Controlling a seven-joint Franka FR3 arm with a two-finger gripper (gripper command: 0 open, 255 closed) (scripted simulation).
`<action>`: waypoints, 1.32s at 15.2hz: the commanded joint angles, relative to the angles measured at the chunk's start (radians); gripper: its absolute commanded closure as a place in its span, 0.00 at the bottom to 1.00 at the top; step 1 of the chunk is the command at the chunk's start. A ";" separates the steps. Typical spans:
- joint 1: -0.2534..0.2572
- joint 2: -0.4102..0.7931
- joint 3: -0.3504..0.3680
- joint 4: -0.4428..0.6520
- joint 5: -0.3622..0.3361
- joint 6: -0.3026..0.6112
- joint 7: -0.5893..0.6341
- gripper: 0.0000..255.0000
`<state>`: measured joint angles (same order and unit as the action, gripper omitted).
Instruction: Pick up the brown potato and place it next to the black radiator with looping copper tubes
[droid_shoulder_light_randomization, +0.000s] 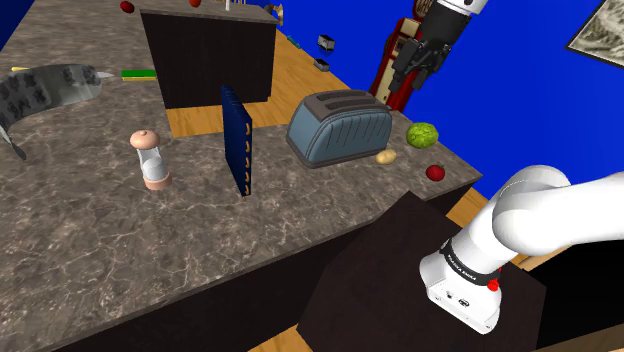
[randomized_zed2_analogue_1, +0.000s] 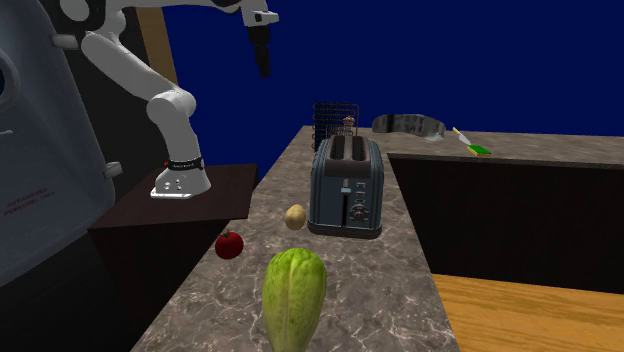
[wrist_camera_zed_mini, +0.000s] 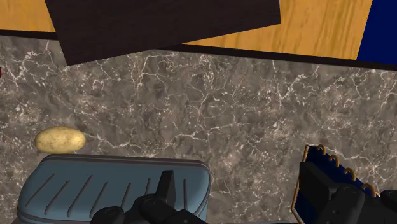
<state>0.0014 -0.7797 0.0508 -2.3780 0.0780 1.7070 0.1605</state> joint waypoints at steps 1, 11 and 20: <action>0.000 0.000 0.000 0.000 0.000 0.000 0.000 0.00; 0.007 -0.210 -0.141 -0.389 -0.183 0.229 -0.351 0.00; -0.091 -0.210 -0.375 -0.618 -0.443 0.534 -0.711 0.00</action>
<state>-0.0776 -1.0100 -0.2937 -2.9784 -0.3301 2.1902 -0.5058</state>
